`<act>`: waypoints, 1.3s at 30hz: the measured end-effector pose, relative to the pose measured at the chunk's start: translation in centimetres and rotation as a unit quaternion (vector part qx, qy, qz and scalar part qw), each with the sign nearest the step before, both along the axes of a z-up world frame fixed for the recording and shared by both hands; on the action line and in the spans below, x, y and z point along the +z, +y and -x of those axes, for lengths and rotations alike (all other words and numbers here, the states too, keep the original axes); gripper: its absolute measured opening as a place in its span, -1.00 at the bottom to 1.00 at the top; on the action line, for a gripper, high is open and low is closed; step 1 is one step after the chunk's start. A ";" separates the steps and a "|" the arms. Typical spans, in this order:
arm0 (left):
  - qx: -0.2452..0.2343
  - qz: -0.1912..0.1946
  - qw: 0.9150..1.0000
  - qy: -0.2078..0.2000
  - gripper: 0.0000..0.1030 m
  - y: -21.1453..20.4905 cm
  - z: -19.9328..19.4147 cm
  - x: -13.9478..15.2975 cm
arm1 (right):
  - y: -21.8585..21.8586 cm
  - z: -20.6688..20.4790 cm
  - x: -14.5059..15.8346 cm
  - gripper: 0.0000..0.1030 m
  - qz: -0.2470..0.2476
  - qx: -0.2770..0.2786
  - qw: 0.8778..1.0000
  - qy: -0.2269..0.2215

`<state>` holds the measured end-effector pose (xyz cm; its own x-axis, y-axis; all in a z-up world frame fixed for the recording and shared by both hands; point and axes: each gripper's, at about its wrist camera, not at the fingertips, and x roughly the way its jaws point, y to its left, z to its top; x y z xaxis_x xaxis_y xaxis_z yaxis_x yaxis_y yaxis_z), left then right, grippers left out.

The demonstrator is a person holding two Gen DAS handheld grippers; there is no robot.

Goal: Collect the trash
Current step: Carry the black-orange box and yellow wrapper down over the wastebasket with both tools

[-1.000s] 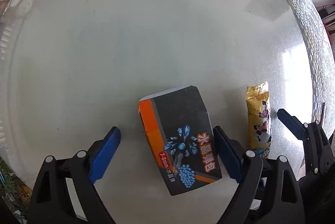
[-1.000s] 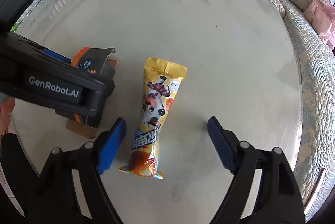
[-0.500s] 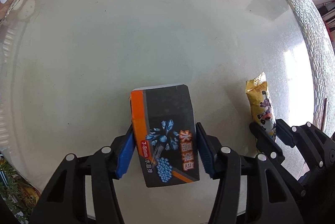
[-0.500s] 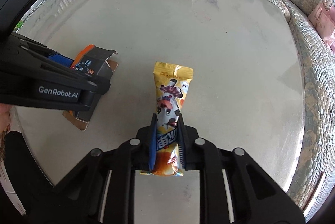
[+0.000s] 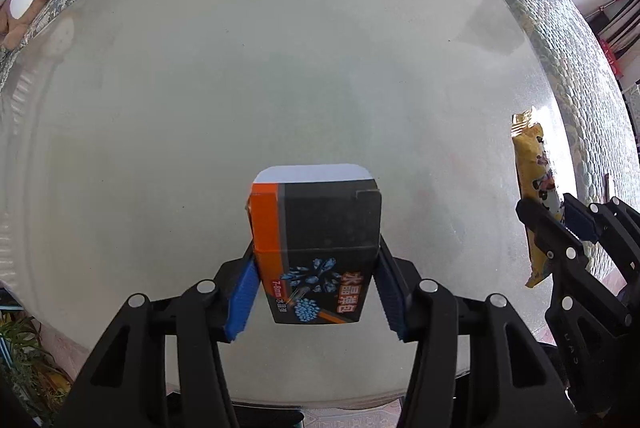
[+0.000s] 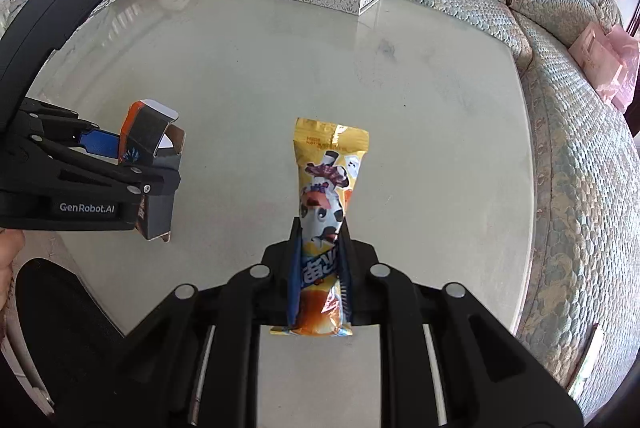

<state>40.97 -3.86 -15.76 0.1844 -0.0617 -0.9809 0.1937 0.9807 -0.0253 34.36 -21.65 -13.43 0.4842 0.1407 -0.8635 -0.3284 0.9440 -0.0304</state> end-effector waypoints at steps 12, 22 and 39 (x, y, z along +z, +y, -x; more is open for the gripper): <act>-0.018 0.010 0.999 -0.031 0.01 -1.1 4.5 5.0 | 1.4 3.9 3.7 -0.68 0.001 0.008 1.000 -0.019; -0.042 0.030 0.998 -0.041 0.01 -0.2 11.5 7.9 | 3.1 10.1 6.1 -0.68 0.014 0.038 0.999 -0.036; -0.070 0.036 0.997 -0.026 0.01 -0.1 20.7 3.4 | 5.8 19.2 3.9 -0.68 0.022 0.057 0.998 -0.026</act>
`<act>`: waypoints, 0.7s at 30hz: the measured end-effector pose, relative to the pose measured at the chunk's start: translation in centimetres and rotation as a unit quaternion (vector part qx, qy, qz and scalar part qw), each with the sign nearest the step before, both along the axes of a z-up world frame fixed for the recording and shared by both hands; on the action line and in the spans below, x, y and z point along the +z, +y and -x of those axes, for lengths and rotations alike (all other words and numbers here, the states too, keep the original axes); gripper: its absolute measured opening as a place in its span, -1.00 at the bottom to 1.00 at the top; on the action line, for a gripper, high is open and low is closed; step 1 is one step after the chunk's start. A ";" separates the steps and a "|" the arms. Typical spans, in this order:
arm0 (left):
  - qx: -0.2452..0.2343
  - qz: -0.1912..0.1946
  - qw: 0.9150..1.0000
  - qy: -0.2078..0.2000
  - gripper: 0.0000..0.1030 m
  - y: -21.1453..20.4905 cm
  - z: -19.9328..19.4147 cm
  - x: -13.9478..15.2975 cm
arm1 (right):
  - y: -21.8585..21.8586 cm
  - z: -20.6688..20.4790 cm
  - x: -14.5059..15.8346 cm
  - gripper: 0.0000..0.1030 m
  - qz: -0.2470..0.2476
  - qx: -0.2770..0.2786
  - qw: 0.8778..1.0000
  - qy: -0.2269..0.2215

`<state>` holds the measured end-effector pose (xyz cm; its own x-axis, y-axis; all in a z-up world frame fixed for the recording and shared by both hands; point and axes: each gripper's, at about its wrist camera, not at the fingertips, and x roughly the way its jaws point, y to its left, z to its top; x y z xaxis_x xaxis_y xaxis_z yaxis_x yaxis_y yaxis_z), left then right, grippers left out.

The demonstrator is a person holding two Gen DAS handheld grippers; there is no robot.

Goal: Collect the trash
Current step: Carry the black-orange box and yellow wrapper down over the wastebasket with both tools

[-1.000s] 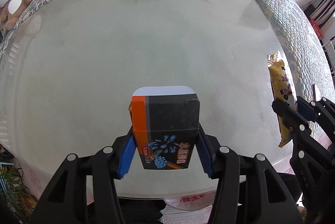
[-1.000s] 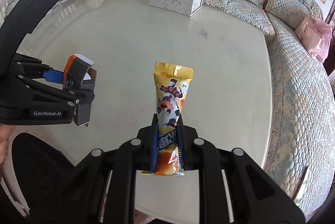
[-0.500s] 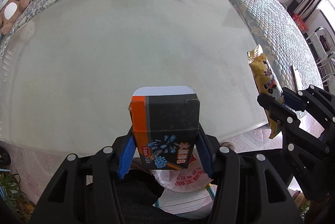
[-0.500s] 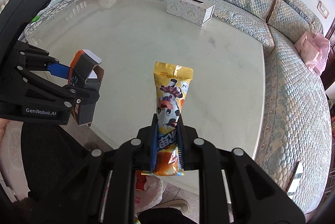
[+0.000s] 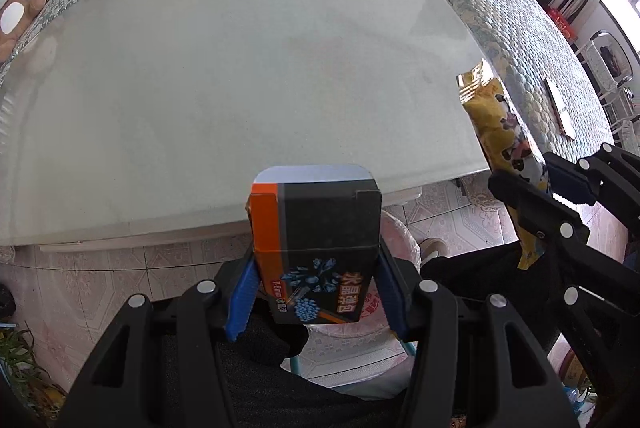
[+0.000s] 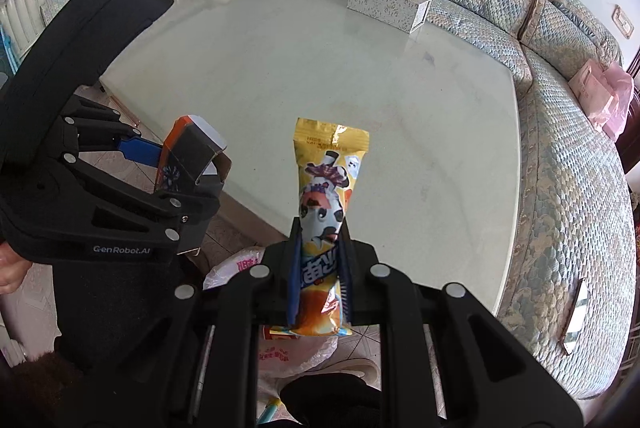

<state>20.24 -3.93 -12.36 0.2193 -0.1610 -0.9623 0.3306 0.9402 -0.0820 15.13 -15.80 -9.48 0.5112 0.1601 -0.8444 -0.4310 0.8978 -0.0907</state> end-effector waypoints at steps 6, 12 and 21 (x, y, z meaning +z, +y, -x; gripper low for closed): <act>-0.017 0.001 1.000 0.014 0.01 -0.8 2.0 -3.0 | -0.1 1.9 -1.5 -0.68 0.001 -0.002 1.000 0.007; -0.030 -0.005 0.999 0.014 0.01 -1.6 3.7 -5.6 | -0.3 3.2 -3.9 -0.68 0.000 -0.008 1.000 0.026; -0.029 0.000 0.999 0.045 0.01 -1.5 5.0 -10.1 | -0.6 4.8 -8.3 -0.68 0.002 -0.022 0.998 0.057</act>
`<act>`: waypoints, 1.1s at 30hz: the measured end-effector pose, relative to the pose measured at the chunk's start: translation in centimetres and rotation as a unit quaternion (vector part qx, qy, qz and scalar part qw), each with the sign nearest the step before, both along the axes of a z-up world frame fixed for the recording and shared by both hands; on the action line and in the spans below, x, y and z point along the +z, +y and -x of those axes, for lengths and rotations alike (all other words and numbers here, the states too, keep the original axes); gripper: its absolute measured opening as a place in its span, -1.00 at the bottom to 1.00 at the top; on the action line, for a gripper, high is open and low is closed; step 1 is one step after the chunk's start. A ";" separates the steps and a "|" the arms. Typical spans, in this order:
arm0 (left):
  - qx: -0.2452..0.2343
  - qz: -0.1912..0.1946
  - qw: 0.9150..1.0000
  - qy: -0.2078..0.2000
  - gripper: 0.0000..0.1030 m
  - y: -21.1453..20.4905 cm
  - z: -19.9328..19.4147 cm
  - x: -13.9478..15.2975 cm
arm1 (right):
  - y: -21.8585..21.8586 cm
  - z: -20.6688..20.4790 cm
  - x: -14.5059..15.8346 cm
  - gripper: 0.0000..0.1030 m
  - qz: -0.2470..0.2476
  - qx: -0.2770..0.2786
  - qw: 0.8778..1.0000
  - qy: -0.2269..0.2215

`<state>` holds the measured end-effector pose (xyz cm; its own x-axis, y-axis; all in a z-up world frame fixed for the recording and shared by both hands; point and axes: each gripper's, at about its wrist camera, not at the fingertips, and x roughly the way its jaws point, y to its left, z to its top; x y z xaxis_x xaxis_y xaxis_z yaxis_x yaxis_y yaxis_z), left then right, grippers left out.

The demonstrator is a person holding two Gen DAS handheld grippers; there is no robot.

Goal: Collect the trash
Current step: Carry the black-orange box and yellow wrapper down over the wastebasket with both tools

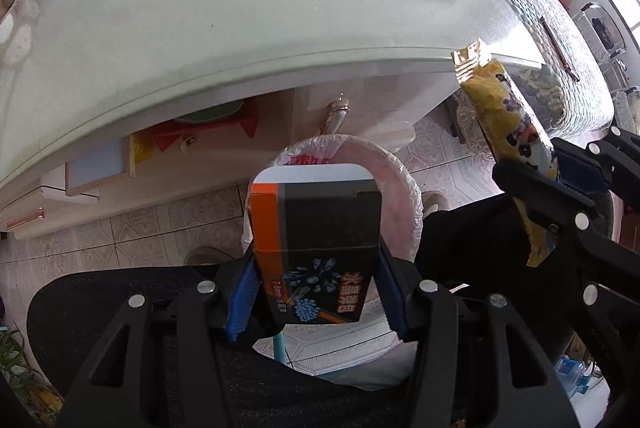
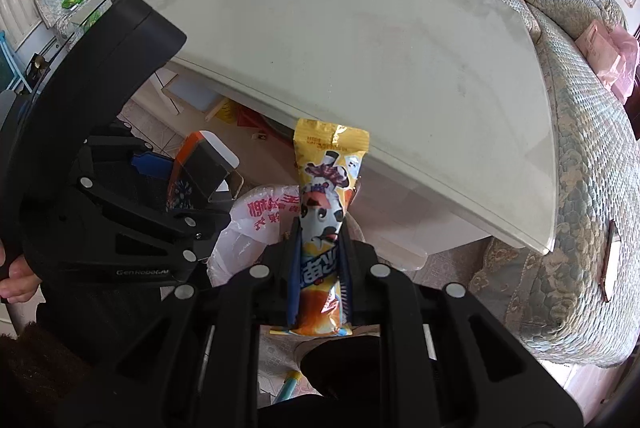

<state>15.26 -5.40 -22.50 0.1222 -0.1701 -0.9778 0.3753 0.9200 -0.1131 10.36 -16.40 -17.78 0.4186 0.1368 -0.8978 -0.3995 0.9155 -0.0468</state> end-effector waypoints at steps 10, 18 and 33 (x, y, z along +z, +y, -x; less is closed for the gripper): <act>0.004 -0.015 1.000 0.025 0.01 -0.2 1.0 -5.3 | 0.0 0.6 -4.7 -0.68 -0.007 -0.013 0.999 0.032; -0.003 -0.012 0.998 0.056 0.01 -0.5 0.6 -9.2 | -0.7 -0.3 -8.9 -0.68 -0.021 -0.033 0.996 0.074; -0.002 -0.033 0.994 0.102 0.01 -1.4 -1.7 -16.5 | -2.8 -3.5 -17.7 -0.68 -0.016 -0.081 0.986 0.143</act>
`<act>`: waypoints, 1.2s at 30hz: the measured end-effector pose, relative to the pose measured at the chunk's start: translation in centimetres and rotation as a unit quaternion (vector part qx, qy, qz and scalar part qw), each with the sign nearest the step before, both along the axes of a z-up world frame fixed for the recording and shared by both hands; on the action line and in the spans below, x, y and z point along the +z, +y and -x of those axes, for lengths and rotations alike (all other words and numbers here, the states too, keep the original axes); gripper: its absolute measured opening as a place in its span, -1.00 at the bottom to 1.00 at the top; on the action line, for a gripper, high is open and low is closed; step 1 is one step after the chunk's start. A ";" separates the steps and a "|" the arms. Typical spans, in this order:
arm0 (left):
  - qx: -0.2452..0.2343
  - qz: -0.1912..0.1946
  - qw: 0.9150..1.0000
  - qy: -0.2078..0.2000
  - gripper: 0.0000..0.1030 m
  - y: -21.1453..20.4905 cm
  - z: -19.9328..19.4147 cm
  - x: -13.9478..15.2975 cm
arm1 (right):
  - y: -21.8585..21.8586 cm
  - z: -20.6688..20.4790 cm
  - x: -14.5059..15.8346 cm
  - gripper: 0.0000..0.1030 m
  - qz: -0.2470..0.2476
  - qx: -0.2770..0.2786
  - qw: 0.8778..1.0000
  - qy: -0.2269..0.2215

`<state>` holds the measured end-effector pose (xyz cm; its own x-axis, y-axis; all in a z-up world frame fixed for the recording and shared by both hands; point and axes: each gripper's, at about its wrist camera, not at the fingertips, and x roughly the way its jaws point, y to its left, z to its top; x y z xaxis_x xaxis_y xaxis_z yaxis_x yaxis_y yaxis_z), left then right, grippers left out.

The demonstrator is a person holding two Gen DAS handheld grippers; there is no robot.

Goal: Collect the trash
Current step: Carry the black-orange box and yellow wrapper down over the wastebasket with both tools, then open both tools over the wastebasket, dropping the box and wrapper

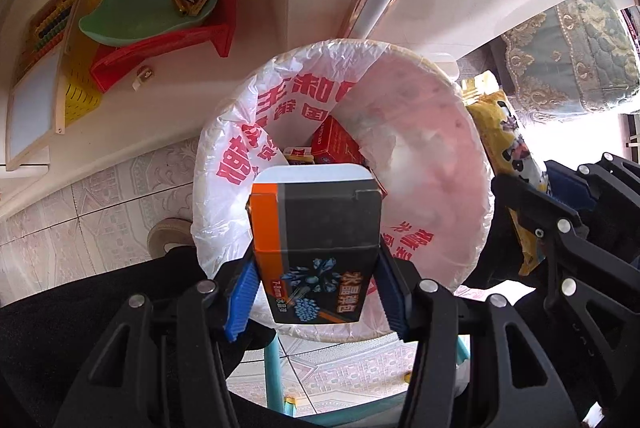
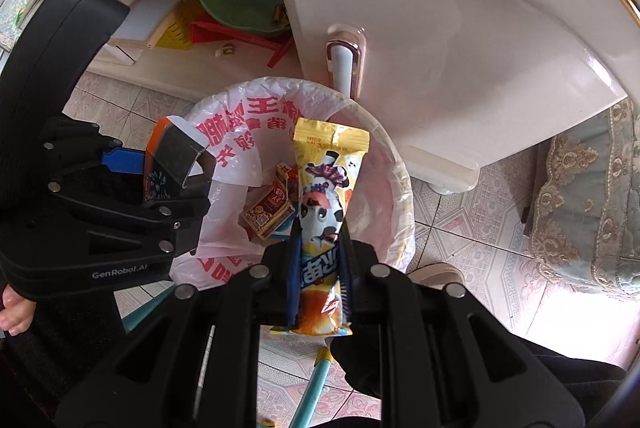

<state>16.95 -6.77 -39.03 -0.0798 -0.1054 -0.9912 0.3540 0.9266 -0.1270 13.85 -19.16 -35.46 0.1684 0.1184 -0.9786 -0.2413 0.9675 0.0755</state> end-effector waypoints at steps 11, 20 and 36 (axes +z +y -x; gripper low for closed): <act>-0.007 -0.016 0.999 0.031 0.01 -1.0 -0.6 -3.9 | 0.4 -1.4 -3.8 -0.68 0.005 0.001 0.999 0.033; 0.012 -0.020 0.999 0.049 0.01 -0.3 -1.3 -5.5 | 0.8 -1.2 -6.1 -0.68 0.001 0.010 0.998 0.066; 0.006 -0.056 0.997 0.052 0.33 -0.5 -1.2 -6.2 | 0.5 -1.2 -6.4 -0.31 0.000 0.001 0.997 0.071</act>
